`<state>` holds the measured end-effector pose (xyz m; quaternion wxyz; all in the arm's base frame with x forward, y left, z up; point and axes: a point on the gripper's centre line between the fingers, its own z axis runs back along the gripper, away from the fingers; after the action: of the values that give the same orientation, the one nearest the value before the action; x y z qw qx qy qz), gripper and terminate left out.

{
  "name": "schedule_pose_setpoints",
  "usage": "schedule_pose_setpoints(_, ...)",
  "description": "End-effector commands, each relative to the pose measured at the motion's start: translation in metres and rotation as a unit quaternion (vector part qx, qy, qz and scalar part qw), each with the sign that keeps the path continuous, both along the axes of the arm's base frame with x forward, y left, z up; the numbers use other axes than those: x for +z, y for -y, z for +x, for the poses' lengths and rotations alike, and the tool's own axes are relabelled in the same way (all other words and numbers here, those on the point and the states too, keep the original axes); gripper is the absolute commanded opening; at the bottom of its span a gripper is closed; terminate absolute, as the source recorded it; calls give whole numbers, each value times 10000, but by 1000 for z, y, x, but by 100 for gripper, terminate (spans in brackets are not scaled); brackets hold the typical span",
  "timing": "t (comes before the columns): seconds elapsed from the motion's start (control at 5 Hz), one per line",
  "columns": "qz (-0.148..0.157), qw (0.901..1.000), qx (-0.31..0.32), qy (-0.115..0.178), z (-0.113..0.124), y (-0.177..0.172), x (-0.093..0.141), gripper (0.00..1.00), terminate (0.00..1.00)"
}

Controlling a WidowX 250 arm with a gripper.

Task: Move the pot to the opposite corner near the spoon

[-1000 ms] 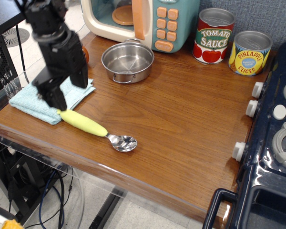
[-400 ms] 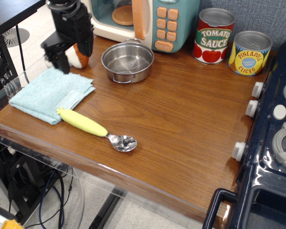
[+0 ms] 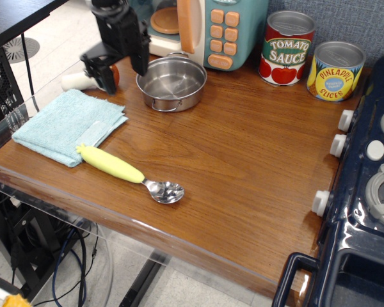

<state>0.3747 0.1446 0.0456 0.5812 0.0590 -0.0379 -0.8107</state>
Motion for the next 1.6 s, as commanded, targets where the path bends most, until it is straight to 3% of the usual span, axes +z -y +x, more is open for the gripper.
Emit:
schedule_pose_setpoints(0.0, 43, 9978, -655, 65, 22, 22, -6, 100, 0)
schedule_pose_setpoints(0.2, 234, 9972, -701, -71, 23, 27, -13, 0, 0)
schedule_pose_setpoints(0.8, 333, 9967, -739, -45, 18, 33, -14, 0, 0)
schedule_pose_setpoints(1.4, 135, 9976, -651, 216, 11, 33, 11, 0, 0)
